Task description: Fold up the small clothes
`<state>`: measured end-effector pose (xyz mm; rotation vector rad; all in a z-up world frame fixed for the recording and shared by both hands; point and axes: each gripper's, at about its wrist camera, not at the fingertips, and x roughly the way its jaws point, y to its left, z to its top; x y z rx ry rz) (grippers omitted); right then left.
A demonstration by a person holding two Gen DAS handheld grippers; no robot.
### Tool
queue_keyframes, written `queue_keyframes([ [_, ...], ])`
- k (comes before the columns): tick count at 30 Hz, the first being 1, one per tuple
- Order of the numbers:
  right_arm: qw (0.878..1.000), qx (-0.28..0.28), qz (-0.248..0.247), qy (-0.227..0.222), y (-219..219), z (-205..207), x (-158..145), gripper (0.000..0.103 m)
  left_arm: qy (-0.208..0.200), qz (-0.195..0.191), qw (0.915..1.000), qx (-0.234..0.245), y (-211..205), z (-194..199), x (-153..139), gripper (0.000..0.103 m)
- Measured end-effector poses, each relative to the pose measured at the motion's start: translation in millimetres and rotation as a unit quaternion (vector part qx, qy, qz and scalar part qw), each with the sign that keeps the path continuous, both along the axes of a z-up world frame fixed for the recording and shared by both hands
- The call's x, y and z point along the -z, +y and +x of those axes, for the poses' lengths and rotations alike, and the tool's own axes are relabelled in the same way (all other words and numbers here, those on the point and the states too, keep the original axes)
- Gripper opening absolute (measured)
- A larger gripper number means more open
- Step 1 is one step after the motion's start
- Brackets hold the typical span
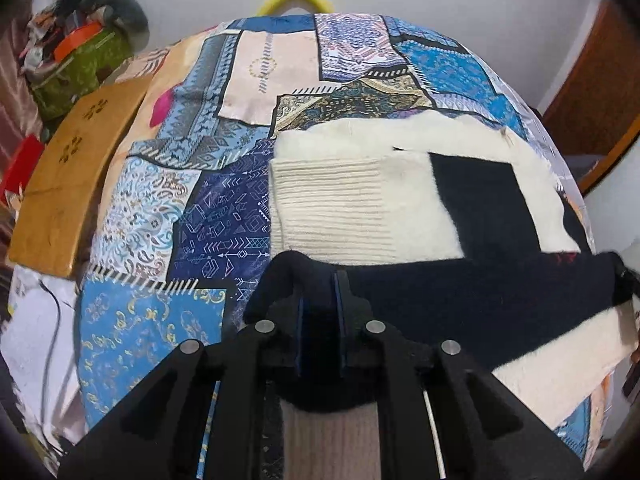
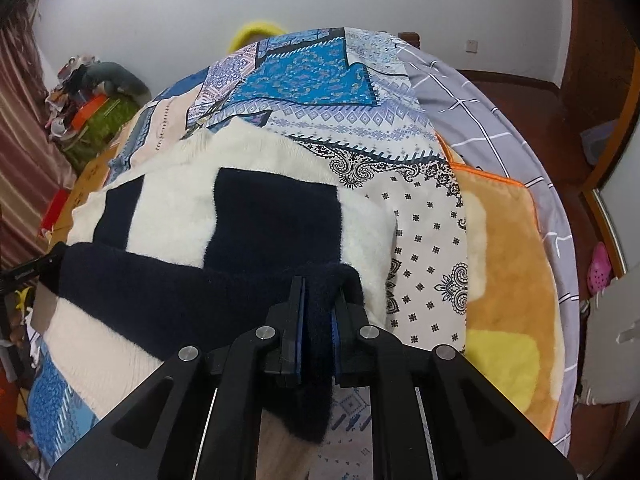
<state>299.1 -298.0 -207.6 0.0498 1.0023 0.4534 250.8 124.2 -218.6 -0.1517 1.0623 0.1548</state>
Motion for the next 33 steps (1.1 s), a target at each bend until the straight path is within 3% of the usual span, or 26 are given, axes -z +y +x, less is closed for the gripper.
queue_keyframes([
  [4, 1.000, -0.008, -0.010, 0.000, -0.4, -6.5, -9.4, 0.014, 0.006, 0.031, 0.9992, 0.023, -9.0, -3.5, -5.5, 0.016],
  [7, 1.000, -0.014, -0.017, -0.008, 0.4, -16.8, -16.7, 0.027, 0.008, 0.039, 0.9988, 0.031, -12.4, -9.0, -10.0, 0.023],
  [9, 1.000, -0.015, -0.022, -0.017, 0.0, -25.0, -21.2, 0.045, 0.006, 0.034, 0.9989, 0.030, -12.7, -15.5, -14.8, 0.033],
  [13, 0.999, -0.020, -0.027, -0.027, -2.3, -39.5, -28.9, 0.064, -0.003, 0.043, 0.9987, 0.026, -12.8, -27.4, -25.6, 0.071],
  [15, 0.999, -0.015, -0.024, -0.028, -6.2, -47.9, -31.5, 0.073, -0.010, 0.050, 0.9983, 0.027, -12.6, -35.2, -30.7, 0.076],
  [21, 1.000, -0.006, 0.000, 0.001, -16.0, -66.9, -21.8, 0.075, 0.010, 0.032, 0.9992, 0.023, -6.5, -55.6, -25.4, 0.080],
  [29, 0.998, -0.020, 0.012, 0.051, -14.8, -85.5, 11.7, 0.075, 0.059, -0.015, 0.9978, 0.028, -7.6, -81.3, 13.1, 0.080],
  [31, 0.998, -0.023, 0.024, 0.057, -13.8, -86.8, 14.8, 0.074, 0.054, -0.032, 0.9979, 0.017, -4.0, -83.6, 16.3, 0.080],
  [33, 0.997, -0.027, 0.034, 0.057, -12.7, -88.3, 15.1, 0.061, 0.056, -0.067, 0.9962, -0.002, 4.7, -82.8, 18.9, 0.080],
])
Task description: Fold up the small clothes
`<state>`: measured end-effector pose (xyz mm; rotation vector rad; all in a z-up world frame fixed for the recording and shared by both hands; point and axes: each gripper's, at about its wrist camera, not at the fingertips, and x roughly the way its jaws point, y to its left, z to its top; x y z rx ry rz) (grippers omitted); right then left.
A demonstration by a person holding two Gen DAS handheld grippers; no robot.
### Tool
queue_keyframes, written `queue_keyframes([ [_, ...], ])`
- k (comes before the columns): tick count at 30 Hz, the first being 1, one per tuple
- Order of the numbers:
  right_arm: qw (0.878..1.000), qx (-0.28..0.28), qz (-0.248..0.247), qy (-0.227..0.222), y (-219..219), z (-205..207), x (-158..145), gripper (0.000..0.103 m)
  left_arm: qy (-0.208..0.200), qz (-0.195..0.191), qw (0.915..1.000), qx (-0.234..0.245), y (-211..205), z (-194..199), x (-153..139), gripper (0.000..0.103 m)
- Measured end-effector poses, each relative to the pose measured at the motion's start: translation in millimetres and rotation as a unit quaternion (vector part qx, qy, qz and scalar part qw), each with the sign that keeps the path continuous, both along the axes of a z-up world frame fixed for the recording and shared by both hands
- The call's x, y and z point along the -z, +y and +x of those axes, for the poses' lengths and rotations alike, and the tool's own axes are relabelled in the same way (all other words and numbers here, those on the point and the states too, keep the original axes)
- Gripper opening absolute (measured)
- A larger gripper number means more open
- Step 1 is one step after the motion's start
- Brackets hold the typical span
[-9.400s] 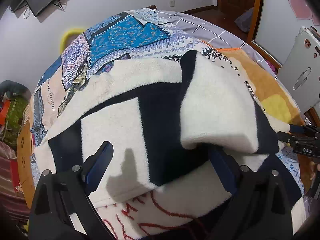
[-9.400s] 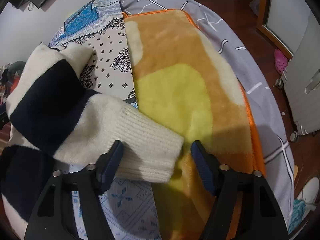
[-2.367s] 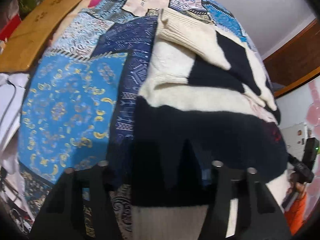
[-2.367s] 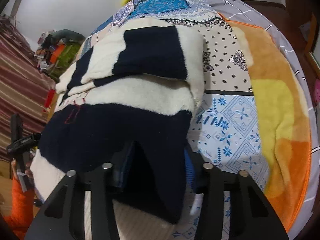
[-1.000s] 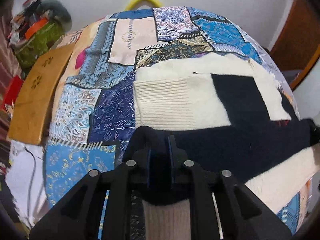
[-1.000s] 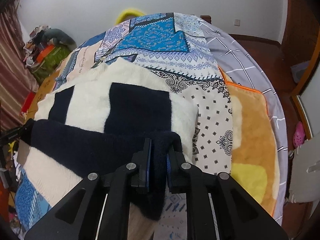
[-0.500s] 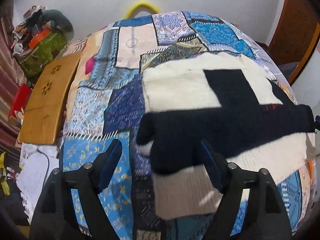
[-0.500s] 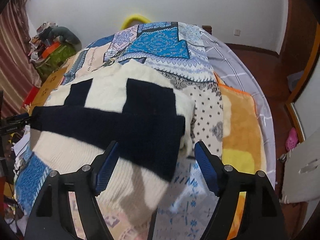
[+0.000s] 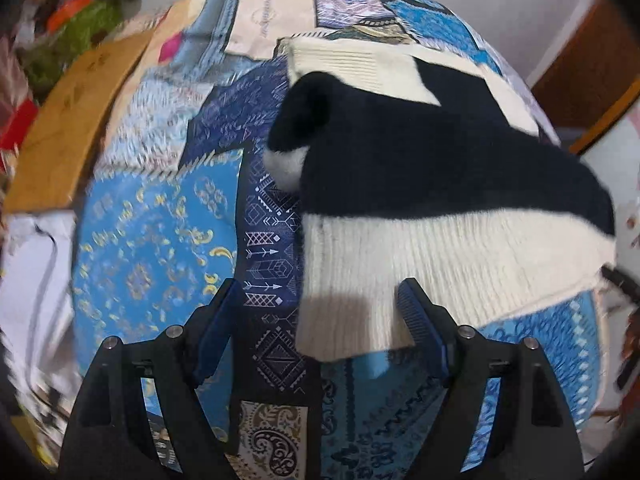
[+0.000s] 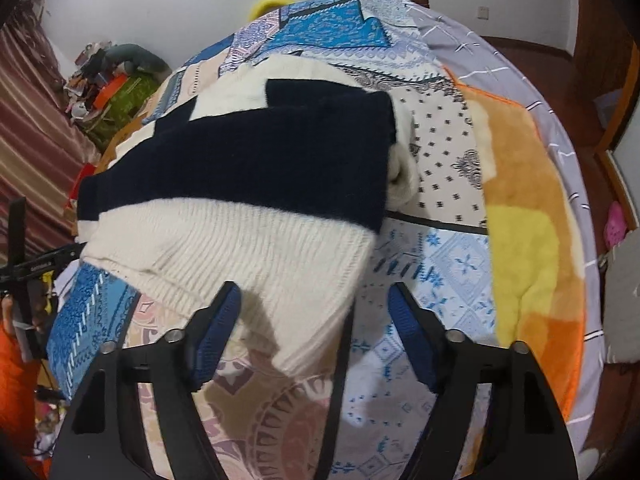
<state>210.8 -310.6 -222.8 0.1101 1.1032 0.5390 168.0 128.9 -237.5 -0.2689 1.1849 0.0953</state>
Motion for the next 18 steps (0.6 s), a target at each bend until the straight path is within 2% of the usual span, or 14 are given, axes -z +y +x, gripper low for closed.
queue_keyframes([
  [3, 1.000, -0.005, 0.015, 0.005, 4.0, 2.5, -0.4, 0.044, 0.000, -0.048, 0.9986, -0.023, 7.9, -0.6, 3.8, 0.076],
  [4, 1.000, -0.006, 0.017, 0.006, 5.6, 3.4, -0.1, 0.035, -0.001, -0.054, 0.9983, -0.023, 7.2, -1.1, 4.4, 0.070],
  [8, 1.000, -0.018, 0.019, 0.009, 12.2, 2.7, 3.0, 0.016, -0.011, -0.052, 0.9986, 0.002, -3.3, -4.8, 0.0, 0.055],
  [12, 0.999, -0.028, 0.010, -0.010, 18.0, -1.8, -0.4, 0.009, -0.017, -0.042, 0.9986, 0.027, -13.4, -6.0, -8.5, 0.035],
  [14, 0.999, -0.033, 0.008, -0.026, 20.4, -2.9, -7.1, 0.008, -0.022, -0.032, 0.9986, 0.036, -18.0, -4.7, -13.8, 0.017],
  [16, 0.998, -0.034, 0.010, -0.044, 20.7, -2.4, -16.0, 0.008, -0.030, -0.033, 0.9981, 0.042, -20.7, -3.1, -20.5, 0.007],
  [18, 0.997, -0.032, 0.015, -0.066, 20.2, -0.5, -27.9, 0.007, -0.049, -0.030, 0.9973, 0.046, -22.0, -1.5, -32.8, 0.007],
])
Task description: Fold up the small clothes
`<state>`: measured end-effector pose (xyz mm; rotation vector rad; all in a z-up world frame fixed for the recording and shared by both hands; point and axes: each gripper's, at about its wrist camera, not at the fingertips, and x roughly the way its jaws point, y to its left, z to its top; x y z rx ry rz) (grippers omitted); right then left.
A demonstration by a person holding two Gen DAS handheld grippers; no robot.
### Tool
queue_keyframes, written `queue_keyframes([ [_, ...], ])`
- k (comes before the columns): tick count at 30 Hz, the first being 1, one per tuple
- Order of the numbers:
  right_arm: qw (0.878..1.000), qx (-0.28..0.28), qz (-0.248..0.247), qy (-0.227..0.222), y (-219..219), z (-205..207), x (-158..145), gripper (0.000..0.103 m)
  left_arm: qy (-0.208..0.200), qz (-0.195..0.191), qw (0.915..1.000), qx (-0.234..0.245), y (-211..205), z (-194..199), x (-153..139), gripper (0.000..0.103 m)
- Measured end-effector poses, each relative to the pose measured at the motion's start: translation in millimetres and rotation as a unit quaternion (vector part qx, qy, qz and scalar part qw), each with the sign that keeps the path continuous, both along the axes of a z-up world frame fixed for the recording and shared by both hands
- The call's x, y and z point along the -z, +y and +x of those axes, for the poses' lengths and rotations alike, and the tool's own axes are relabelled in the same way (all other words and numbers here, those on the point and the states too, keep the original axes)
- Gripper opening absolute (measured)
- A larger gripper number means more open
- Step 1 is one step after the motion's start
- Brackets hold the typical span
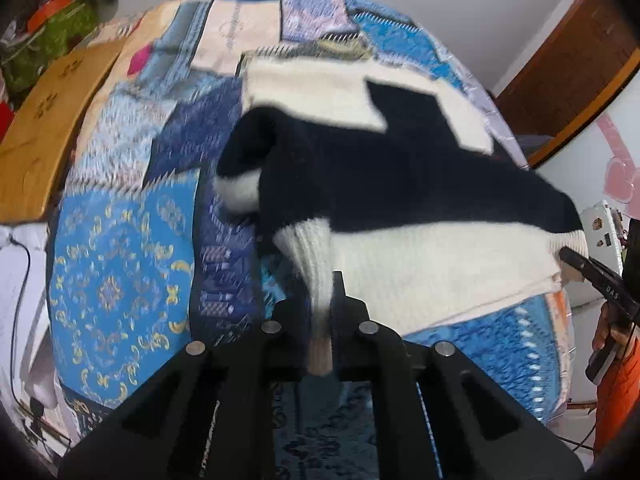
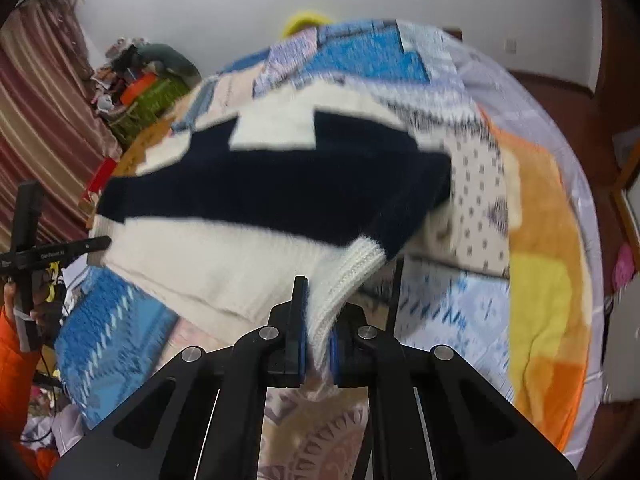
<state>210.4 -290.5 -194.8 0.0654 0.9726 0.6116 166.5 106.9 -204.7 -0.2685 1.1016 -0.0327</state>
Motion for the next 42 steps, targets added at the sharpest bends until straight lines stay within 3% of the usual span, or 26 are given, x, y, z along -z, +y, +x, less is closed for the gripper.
queue_keyframes([
  [8, 0.996, 0.010, 0.024, -0.081, 3.9, 21.7, -53.0, 0.007, -0.099, 0.014, 0.9950, -0.003, -0.2, 20.7, -71.6, 0.007],
  [14, 0.993, 0.026, 0.008, -0.116, 13.3, 60.0, -70.7, 0.007, -0.129, 0.071, 0.9890, -0.014, -2.3, 68.1, -93.8, 0.007],
  [21, 0.993, 0.076, 0.008, -0.088, 10.2, 117.1, -50.7, 0.007, -0.089, 0.090, 0.9895, -0.070, 28.8, 129.4, -64.4, 0.007],
  [25, 0.995, 0.093, 0.010, -0.044, 11.5, 144.3, -21.2, 0.007, -0.058, 0.077, 0.9910, -0.092, 45.4, 150.1, -33.9, 0.007],
  [31, 0.994, 0.107, 0.027, 0.021, 7.3, 172.5, 7.3, 0.007, -0.023, 0.073, 0.9930, -0.090, 58.2, 172.3, 3.4, 0.007],
  [35, 0.993, 0.104, 0.038, 0.031, 7.8, 181.1, 2.4, 0.007, -0.017, 0.069, 0.9940, -0.083, 58.7, 180.5, 7.0, 0.007],
  [42, 0.996, 0.094, 0.010, 0.001, 18.0, 179.3, -16.1, 0.008, -0.017, 0.103, 0.9932, -0.052, 44.7, 181.2, -7.9, 0.009],
])
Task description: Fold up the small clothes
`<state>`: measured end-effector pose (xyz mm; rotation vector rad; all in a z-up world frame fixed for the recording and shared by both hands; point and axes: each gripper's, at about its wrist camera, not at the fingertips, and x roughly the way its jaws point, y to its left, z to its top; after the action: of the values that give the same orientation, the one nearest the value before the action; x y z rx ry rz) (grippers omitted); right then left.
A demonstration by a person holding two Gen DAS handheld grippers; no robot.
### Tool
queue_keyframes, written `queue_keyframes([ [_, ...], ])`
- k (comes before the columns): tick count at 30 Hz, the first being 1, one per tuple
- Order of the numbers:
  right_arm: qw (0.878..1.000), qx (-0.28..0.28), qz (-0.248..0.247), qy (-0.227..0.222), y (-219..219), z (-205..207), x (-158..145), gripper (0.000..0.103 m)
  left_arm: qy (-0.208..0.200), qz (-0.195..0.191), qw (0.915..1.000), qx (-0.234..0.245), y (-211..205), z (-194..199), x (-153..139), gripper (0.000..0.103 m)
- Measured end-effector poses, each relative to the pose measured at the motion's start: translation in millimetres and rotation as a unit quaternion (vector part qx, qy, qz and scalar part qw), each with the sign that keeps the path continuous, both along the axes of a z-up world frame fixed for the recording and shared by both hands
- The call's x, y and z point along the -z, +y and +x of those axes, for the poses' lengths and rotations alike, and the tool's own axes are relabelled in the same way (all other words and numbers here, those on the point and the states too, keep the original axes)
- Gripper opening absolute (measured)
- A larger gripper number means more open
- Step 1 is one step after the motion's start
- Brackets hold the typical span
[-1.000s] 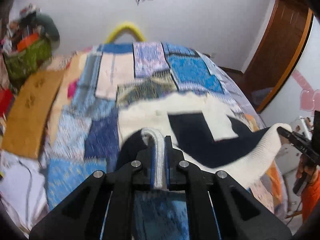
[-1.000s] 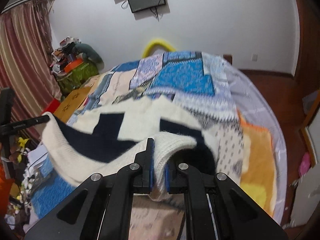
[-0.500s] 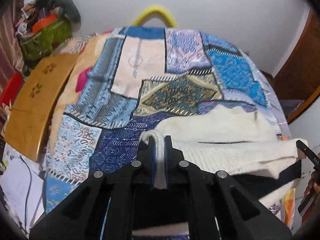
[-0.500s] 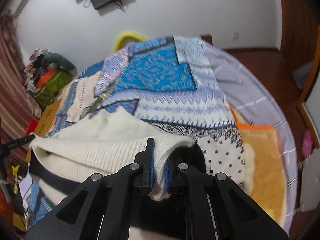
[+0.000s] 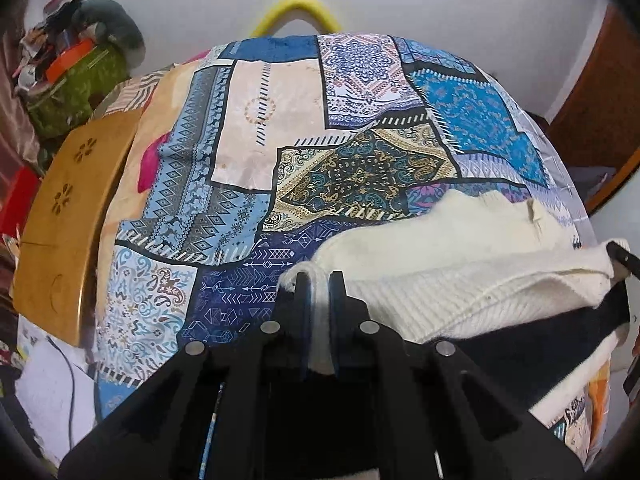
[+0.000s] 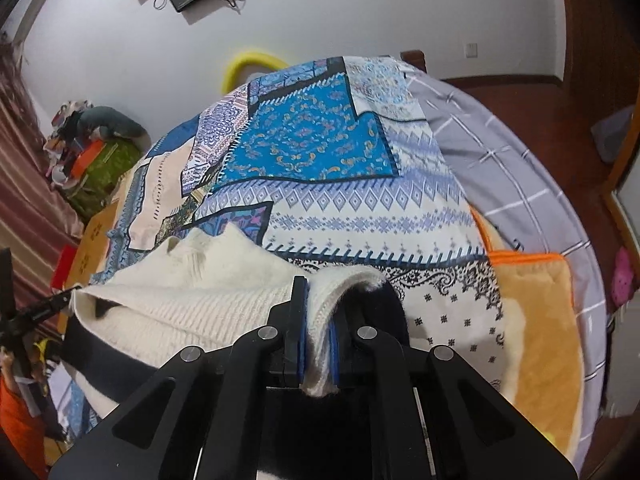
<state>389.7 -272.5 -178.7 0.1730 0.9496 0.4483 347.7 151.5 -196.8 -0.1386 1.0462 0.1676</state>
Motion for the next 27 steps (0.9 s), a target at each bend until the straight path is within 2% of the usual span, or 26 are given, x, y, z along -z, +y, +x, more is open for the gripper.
queue_keyframes([
  [1, 1.000, 0.000, -0.002, -0.002, 0.8, 0.6, -1.8, 0.008, 0.000, 0.000, 1.0000, -0.001, 0.4, 0.1, -2.2, 0.013],
  [3, 1.000, 0.001, -0.003, -0.003, 0.4, -0.1, -7.8, 0.010, -0.005, 0.018, 0.9997, -0.016, 2.4, -0.8, -11.9, 0.043],
  [4, 1.000, 0.004, 0.000, -0.004, -0.5, -0.7, -11.0, 0.013, -0.010, 0.027, 0.9993, -0.023, 3.4, -1.5, -15.5, 0.073],
  [5, 1.000, 0.009, 0.001, -0.005, -1.6, -2.0, -14.5, 0.016, -0.029, 0.045, 0.9979, -0.037, 4.2, -5.7, -23.6, 0.087],
  [7, 1.000, 0.020, 0.001, -0.019, -3.7, -5.8, -23.0, 0.034, -0.056, 0.053, 0.9964, -0.036, 4.2, -13.9, -34.4, 0.088],
  [8, 0.999, 0.026, -0.001, -0.037, -5.1, -9.5, -29.8, 0.048, -0.057, 0.051, 0.9966, -0.032, 4.3, -15.0, -36.4, 0.088],
  [9, 0.998, 0.031, -0.004, -0.051, -5.7, -12.0, -35.4, 0.056, -0.052, 0.049, 0.9971, -0.026, 3.9, -16.8, -38.7, 0.088],
  [11, 0.997, 0.032, -0.010, -0.069, -6.1, -16.4, -48.5, 0.058, -0.050, 0.053, 0.9971, -0.022, 2.3, -19.7, -40.9, 0.088],
  [16, 0.997, 0.011, -0.011, -0.079, -1.1, -27.2, -63.8, 0.059, -0.047, 0.081, 0.9956, -0.001, -9.0, -28.6, -41.8, 0.088],
  [21, 0.997, -0.022, -0.015, -0.071, 13.8, -40.2, -58.9, 0.062, -0.031, 0.077, 0.9962, 0.024, -22.7, -39.5, -31.9, 0.088],
  [27, 0.994, -0.072, -0.054, -0.068, 48.4, -59.1, -40.4, 0.069, 0.000, 0.082, 0.9958, 0.041, -36.0, -39.3, -3.6, 0.088],
])
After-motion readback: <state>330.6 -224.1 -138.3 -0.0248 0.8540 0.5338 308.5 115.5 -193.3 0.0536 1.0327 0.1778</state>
